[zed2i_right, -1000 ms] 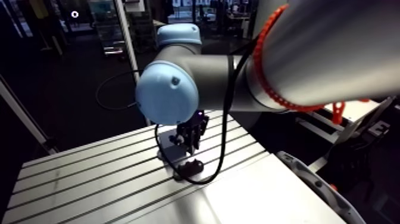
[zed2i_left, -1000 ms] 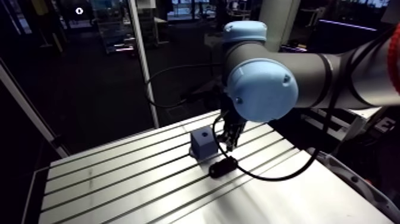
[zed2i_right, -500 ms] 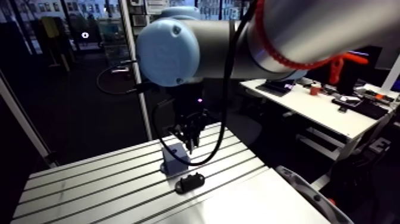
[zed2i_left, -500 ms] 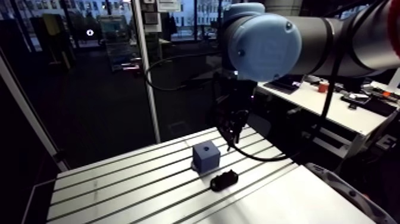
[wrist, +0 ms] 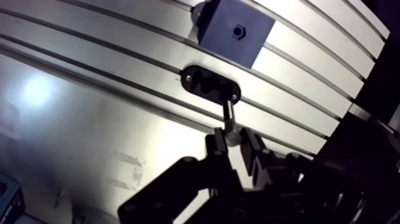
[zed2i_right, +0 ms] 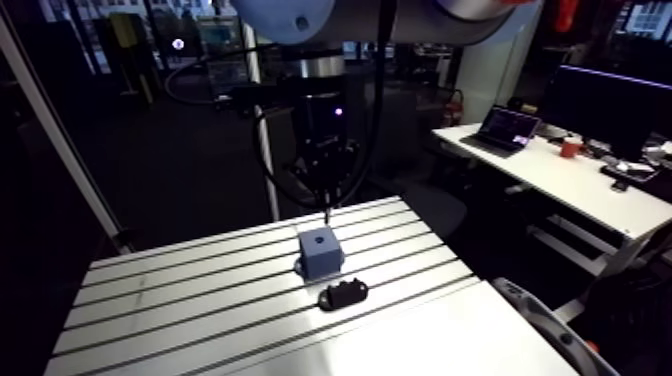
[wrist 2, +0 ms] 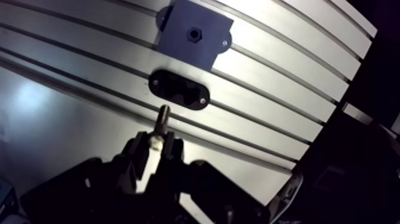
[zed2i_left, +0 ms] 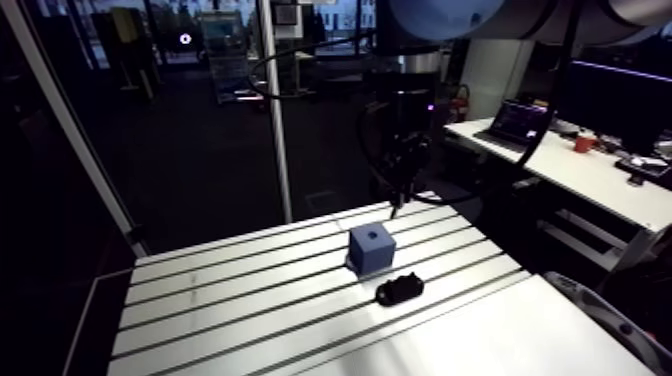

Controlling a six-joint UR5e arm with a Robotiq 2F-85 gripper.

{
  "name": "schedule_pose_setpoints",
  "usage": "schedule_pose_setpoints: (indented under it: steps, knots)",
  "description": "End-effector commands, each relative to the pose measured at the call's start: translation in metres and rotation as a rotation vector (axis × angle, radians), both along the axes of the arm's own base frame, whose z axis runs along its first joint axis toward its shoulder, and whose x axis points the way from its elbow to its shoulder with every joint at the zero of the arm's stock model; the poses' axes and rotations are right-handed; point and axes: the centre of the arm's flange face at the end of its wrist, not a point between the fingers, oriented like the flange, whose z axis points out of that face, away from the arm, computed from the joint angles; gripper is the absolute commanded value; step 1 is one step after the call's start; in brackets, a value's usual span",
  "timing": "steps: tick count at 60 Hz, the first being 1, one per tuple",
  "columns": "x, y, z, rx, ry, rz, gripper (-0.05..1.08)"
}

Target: Pick up the M10 bolt and insert it into the hex recess until seated.

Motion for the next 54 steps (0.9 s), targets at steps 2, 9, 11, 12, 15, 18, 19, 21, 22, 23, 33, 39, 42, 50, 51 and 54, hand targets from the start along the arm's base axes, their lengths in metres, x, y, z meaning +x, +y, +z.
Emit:
schedule_pose_setpoints:
  steps: [2, 9, 11, 12, 15, 18, 19, 21, 22, 23, 33, 39, 42, 50, 51, 54]
  knots:
    - [-0.017, -0.005, 0.003, -0.008, -0.076, -0.032, 0.85]
    - [-0.022, -0.003, 0.006, -0.008, -0.087, -0.044, 0.86]
    - [-0.023, -0.003, 0.005, -0.009, -0.089, -0.046, 0.88]
    - [-0.023, -0.003, 0.005, -0.009, -0.089, -0.046, 0.88]
    - [-0.028, -0.001, 0.002, -0.014, -0.103, -0.046, 0.92]
    - [-0.032, 0.001, -0.002, -0.015, -0.113, -0.044, 0.97]
    - [-0.032, 0.001, -0.002, -0.015, -0.113, -0.044, 0.97]
    - [-0.034, 0.002, -0.004, -0.015, -0.116, -0.044, 0.99]
    - [-0.037, 0.003, -0.006, -0.016, -0.118, -0.044, 0.99]
    - [-0.037, 0.003, -0.006, -0.016, -0.118, -0.044, 0.99]
    - [-0.051, 0.003, -0.018, -0.014, -0.136, -0.033, 1.01]
    - [-0.062, -0.002, -0.023, -0.001, -0.140, -0.013, 1.03]
    - [-0.064, -0.001, -0.025, -0.002, -0.141, -0.010, 1.03]
    - [-0.072, 0.000, -0.032, -0.005, -0.143, 0.006, 1.05]
    - [-0.074, 0.000, -0.034, -0.005, -0.145, 0.016, 1.06]
    - [-0.077, -0.001, -0.037, -0.007, -0.153, 0.044, 1.06]
